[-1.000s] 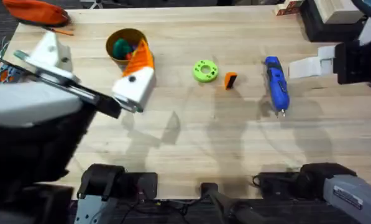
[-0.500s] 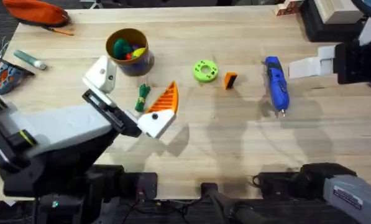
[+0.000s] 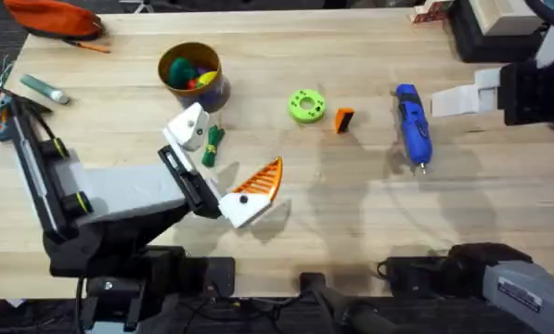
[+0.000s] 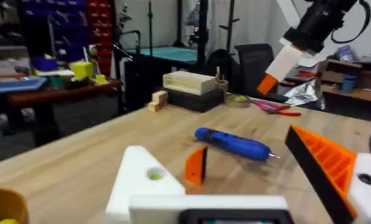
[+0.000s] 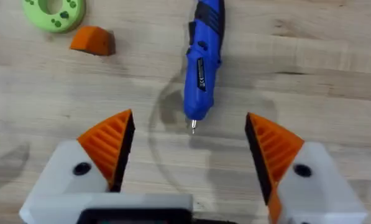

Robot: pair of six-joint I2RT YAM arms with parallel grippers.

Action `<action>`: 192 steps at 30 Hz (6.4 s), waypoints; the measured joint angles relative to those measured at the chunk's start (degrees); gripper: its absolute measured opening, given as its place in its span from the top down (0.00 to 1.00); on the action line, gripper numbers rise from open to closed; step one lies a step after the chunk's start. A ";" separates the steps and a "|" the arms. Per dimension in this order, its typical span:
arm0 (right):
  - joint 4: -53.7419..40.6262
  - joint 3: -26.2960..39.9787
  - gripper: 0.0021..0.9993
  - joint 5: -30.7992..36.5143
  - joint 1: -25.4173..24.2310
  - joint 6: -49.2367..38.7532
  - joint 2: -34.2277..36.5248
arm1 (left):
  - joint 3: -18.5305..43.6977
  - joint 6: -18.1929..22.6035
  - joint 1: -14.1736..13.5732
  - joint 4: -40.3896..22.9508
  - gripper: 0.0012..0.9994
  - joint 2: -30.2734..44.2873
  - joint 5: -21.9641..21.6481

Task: Pick up the gripper from the table and insert it into the empty holder that is missing its gripper. Then pick up a screw, insert it into the mounting hole, and use the screwdriver to tighten it. Finally, clean up the table by picking up the vegetable and placing it into the bucket.

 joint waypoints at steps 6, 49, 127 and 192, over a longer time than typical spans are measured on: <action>0.00 0.00 0.01 0.00 0.00 0.00 -0.02 | 0.00 -1.61 0.00 -4.41 0.01 0.00 4.16; 0.00 0.00 0.01 0.00 0.00 -0.02 -0.02 | 0.15 18.47 0.00 -20.75 0.01 0.09 15.38; -4.03 4.12 0.01 -0.02 2.50 8.64 3.56 | 0.15 17.69 0.00 -20.33 0.01 0.09 13.14; 1.38 18.58 0.01 3.39 25.72 23.73 44.69 | 0.15 17.69 0.00 -20.33 0.01 0.09 13.13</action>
